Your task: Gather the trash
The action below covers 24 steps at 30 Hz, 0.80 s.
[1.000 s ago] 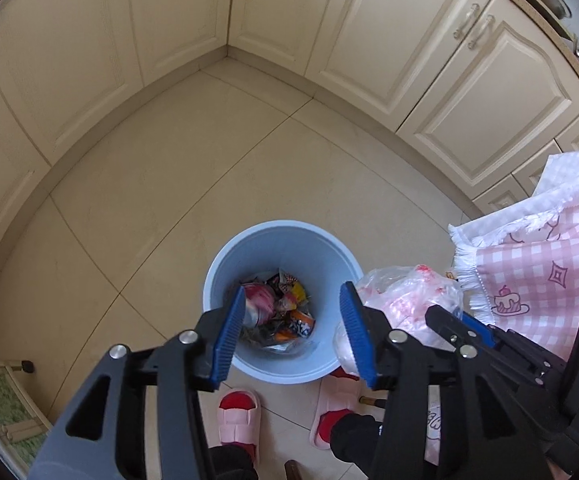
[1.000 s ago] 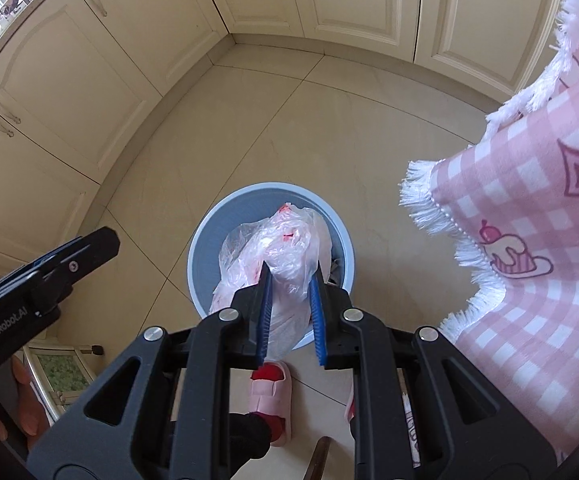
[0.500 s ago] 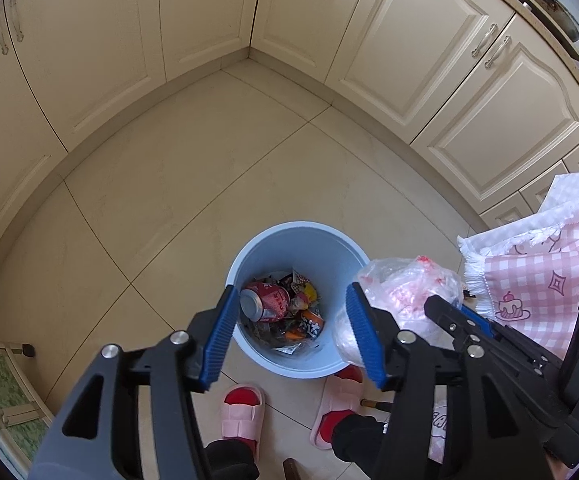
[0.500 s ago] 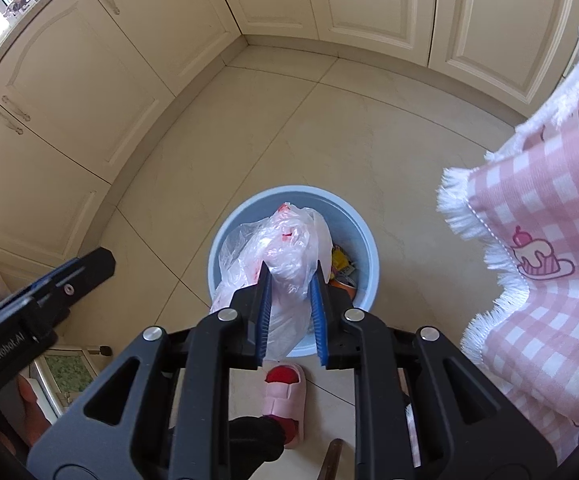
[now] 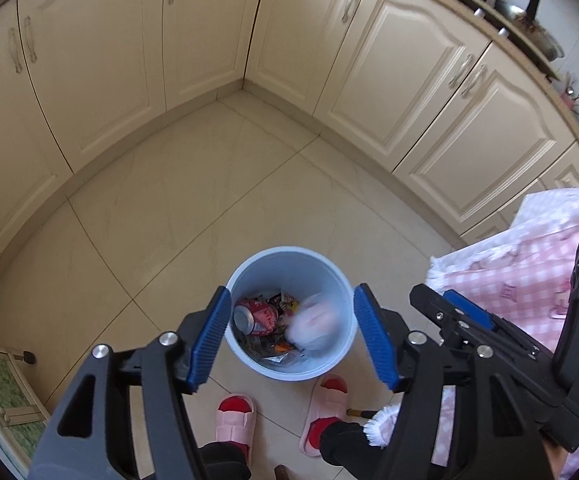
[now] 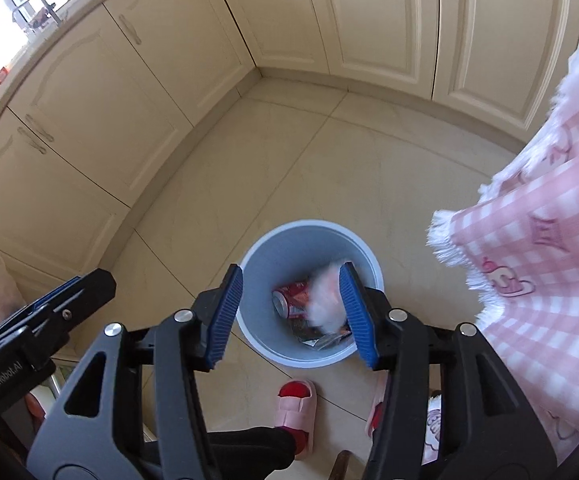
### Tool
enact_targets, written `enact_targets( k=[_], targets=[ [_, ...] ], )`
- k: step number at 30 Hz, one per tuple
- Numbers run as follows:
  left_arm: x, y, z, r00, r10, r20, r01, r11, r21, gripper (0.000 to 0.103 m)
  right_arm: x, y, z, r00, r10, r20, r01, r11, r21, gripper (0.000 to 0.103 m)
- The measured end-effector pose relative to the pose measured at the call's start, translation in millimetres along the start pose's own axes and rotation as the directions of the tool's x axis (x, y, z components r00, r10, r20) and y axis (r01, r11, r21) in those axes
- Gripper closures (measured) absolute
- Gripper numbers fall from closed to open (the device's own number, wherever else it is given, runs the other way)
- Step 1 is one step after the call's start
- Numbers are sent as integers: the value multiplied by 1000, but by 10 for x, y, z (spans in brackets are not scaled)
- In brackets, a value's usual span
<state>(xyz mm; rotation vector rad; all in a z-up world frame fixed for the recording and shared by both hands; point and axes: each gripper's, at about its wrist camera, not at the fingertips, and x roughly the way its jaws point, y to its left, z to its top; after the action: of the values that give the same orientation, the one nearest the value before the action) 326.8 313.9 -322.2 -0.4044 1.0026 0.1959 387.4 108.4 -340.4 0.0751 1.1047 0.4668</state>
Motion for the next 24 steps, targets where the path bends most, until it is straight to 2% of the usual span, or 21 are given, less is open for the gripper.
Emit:
enact_targets(
  k=[6,8,12,15,19,22,24],
  targets=[
    [-684,-140,-105,995,-19,95,15,999,41,37,-681,121,-51,994,-31,107,35,998,-44,52],
    [-934,-202,-174,991,-31,127,24,998,56,32,-993,172,-109,987,-39,154,50,997,-66,50],
    [-1515,-388,-380,976,-52,211,31,994,103,29,-1641,234,-325,970,-47,240,78,989,-124,47],
    [-1902,-580,-575,959,-100,264,59,985,159,27,-2181,227,-560,946,-48,322,102,983,-153,41],
    [-2331,-821,-829,944,-113,311,47,976,212,26,-2781,135,-827,907,-69,415,147,976,-159,35],
    [-2662,-1037,-1017,929,-125,347,37,968,250,25,-3285,-18,-1062,868,-96,487,188,972,-143,31],
    [-2855,-1170,-1121,920,-127,370,22,961,274,24,-3500,-71,-1182,851,-103,514,198,971,-132,28]
  ],
)
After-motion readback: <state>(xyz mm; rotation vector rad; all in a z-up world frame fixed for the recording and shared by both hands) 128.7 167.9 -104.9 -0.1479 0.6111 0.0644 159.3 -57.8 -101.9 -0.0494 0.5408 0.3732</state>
